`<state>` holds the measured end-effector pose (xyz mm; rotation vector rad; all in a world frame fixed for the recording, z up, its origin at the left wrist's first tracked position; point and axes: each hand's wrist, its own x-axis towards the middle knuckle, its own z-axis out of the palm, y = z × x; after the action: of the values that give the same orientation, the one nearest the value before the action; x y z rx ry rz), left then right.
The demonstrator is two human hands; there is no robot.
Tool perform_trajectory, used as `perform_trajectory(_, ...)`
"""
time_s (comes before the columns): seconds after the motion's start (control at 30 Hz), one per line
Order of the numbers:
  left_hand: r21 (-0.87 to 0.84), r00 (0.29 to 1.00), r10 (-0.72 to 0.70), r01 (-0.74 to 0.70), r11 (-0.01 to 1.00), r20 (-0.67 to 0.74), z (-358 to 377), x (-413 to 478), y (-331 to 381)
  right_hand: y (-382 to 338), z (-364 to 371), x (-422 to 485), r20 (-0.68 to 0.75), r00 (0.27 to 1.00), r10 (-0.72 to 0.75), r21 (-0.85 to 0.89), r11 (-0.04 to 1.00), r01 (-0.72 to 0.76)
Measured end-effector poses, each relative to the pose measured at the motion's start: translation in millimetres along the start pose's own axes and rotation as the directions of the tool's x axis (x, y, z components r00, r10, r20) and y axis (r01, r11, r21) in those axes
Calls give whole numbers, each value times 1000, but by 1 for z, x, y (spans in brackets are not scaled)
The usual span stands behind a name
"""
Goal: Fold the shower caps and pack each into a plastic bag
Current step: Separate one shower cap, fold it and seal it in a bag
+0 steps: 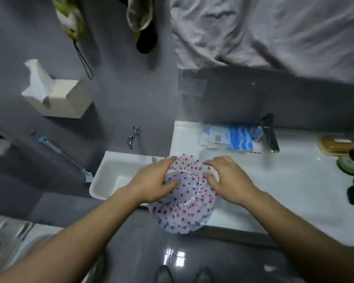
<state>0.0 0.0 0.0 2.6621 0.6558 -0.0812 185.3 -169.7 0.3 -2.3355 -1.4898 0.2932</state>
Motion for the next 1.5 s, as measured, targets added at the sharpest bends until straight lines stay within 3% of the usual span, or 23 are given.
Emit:
perform_trajectory(0.17,115,941,-53,16,993,333,50,-19,-25,-1,61,-21,435,892,-119,13,992,125)
perform_trajectory(0.33,135,922,-3,-54,989,387,71,-16,-39,6,89,-10,544,837,-62,35,998,51)
perform_trajectory(0.5,184,883,121,-226,956,454,90,-9,-63,8,106,-1,649,760,30,3,999,-42)
perform_trajectory(0.67,133,892,228,-300,945,390,101,-7,-85,4,110,-2,703,711,25,-4,999,-31)
perform_trajectory(0.83,-98,869,130,-95,991,477,97,6,-104,-3,106,3,706,704,73,19,992,-122)
perform_trajectory(0.97,-199,861,153,-62,978,484,95,16,-110,-4,101,10,703,705,97,90,971,-223)
perform_trajectory(1.1,-358,848,141,61,932,510,93,19,-110,-7,100,16,712,691,129,113,949,-294)
perform_trajectory(1.17,-437,883,111,114,892,456,95,19,-109,-3,104,17,695,700,164,123,932,-340)
perform_trajectory(1.27,-524,935,-83,265,809,345,96,23,-101,8,111,23,586,766,265,204,867,-455)
perform_trajectory(1.4,-513,914,-305,403,758,267,103,34,-88,12,121,36,412,836,362,121,888,-445)
perform_trajectory(1.5,-298,866,-440,496,815,238,104,37,-74,10,130,40,351,856,380,-85,923,-375)
